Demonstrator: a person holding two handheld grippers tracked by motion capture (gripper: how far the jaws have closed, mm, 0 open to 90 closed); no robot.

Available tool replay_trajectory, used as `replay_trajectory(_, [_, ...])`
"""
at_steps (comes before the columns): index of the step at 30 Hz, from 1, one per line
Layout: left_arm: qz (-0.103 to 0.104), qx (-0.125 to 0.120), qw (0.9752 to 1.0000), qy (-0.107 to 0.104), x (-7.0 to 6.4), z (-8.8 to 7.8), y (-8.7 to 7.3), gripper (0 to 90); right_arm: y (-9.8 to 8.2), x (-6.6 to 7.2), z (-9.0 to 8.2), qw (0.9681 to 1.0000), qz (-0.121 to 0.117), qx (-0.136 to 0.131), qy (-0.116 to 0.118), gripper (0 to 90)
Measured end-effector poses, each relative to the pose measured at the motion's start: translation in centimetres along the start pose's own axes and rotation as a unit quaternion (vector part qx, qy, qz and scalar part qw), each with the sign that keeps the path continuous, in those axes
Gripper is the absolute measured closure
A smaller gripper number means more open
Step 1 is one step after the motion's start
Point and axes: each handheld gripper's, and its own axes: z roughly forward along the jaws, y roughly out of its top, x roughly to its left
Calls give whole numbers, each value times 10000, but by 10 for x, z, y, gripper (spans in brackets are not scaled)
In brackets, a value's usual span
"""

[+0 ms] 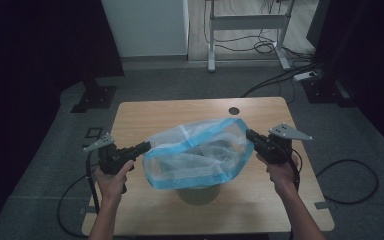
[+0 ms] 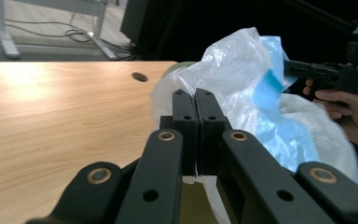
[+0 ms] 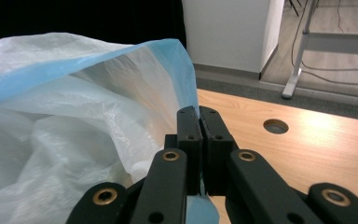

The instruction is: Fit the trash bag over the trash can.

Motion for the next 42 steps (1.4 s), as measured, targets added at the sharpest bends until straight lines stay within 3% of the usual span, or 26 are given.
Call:
replay_trajectory(5, [-76,221,9994,240,6,9,-3,881,-7,1,17,9998,-55,151,-100,867])
replay_trajectory(8, [-181,501,9976,446,12,19,-6,880,-18,1,35,9992,20,386,-123,867])
replay_trajectory(15, [-307,825,9949,501,20,33,-13,880,-34,-5,58,9972,158,729,-47,867])
replay_trajectory(19, [-459,1106,9918,444,25,42,-19,877,-45,-7,71,9951,261,953,58,867])
replay_trajectory(25, [-599,1205,9902,383,29,48,-24,876,-54,-7,78,9927,334,1151,136,867])
replay_trajectory(29, [-649,1192,9896,470,33,49,-22,876,-54,-6,82,9922,324,1193,131,866])
replay_trajectory(35, [-706,1057,9905,530,39,49,-22,876,-54,-8,86,9922,401,1172,112,847])
replay_trajectory(42, [-828,1169,9876,647,46,54,-24,875,-56,-9,88,9928,405,1124,101,859])
